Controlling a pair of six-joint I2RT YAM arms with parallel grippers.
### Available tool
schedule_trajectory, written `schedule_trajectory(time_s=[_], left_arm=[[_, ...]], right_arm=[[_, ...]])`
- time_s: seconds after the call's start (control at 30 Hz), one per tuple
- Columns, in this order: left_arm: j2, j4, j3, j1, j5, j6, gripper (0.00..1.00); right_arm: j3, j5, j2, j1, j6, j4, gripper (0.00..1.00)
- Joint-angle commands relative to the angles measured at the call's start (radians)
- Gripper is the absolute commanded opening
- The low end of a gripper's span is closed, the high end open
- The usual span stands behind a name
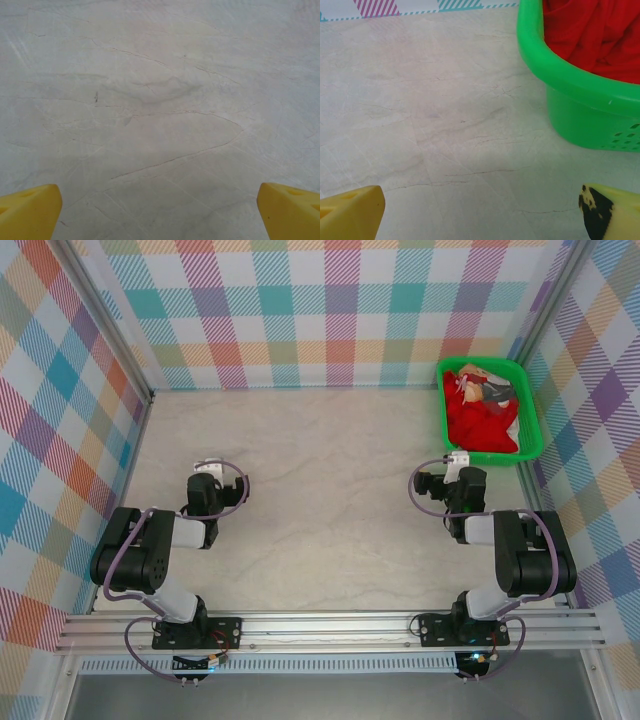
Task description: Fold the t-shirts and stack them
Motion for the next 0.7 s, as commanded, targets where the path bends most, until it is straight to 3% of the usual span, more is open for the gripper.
schedule_trajectory(time_s=[0.0, 0.43, 0.53, 0.6, 0.67], left_arm=[[-0.011, 0.027, 0.012, 0.006, 0.001, -0.005, 1.0], [-0.021, 0.026, 0.013, 0.005, -0.005, -0.001, 1.0], [-0.125, -0.164, 0.067, 0.005, 0.0, -0.003, 1.0], [-0.229, -0.308, 0.112, 0.005, -0.004, -0.017, 1.0], [-0.317, -0.403, 0.145, 0.003, -0.013, -0.068, 1.0]], right_arm=[[0.004, 0.004, -0.003, 0.005, 0.006, 0.033, 0.99], [0.008, -0.01, -0.019, 0.006, -0.001, 0.014, 0.99], [0.101, -0.029, -0.104, 0.006, -0.008, -0.232, 1.0], [0.219, 0.01, -0.144, 0.006, -0.011, -0.487, 0.96], [0.304, 0.046, -0.15, 0.006, -0.007, -0.614, 0.96]])
